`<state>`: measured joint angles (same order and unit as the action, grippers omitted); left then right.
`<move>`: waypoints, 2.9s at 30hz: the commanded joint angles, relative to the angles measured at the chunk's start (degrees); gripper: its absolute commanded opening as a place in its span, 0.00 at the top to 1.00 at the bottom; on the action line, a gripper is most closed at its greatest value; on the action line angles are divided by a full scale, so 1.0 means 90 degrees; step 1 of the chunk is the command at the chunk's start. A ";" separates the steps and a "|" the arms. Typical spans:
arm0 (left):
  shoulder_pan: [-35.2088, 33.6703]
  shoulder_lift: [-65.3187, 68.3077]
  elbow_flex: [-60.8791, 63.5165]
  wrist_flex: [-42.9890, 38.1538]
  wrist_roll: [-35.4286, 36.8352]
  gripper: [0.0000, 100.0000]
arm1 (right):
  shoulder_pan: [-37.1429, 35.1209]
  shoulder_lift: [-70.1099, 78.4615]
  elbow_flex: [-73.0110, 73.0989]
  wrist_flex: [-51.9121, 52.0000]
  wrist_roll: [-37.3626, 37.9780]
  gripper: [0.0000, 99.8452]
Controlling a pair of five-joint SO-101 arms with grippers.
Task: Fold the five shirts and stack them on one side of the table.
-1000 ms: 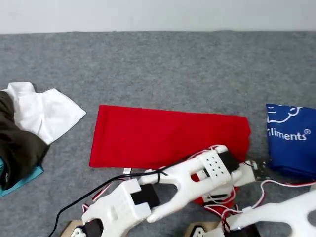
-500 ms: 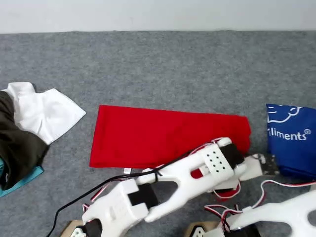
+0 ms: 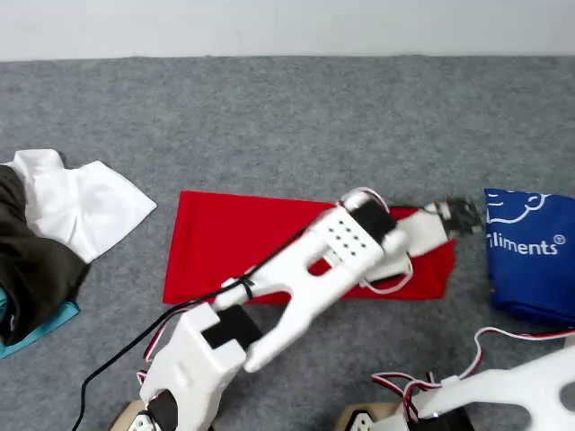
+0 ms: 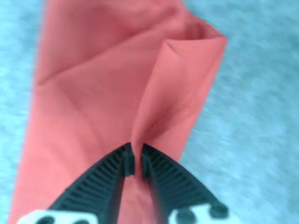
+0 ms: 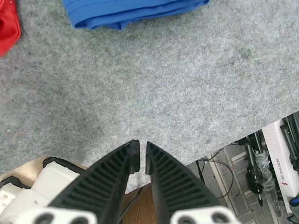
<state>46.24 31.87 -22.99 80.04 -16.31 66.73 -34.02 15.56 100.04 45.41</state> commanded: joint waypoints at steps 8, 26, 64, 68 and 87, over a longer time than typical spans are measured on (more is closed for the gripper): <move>-0.0449 0.0557 -0.0259 -0.0645 -0.0059 0.94 | 0.0054 -0.0230 -0.0010 0.0181 0.0049 0.96; -0.1729 0.0537 -0.0923 -0.0410 0.0117 0.79 | 0.0024 -0.0230 -0.0010 0.0181 0.0049 0.96; -0.1495 0.2647 -0.5358 0.2315 -0.0127 0.79 | 0.0034 -0.0230 -0.0010 0.0171 0.0059 0.96; -0.1338 0.2198 -0.4860 0.2305 -0.0127 0.79 | 0.0044 -0.0230 -0.0010 0.0181 0.0059 0.96; -0.1875 0.1221 -0.0835 0.0723 -0.0117 0.83 | 0.0024 -0.0220 -0.0010 0.0171 0.0059 0.96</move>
<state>29.54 46.29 -31.16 87.25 -17.10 66.64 -34.02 15.56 100.04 45.49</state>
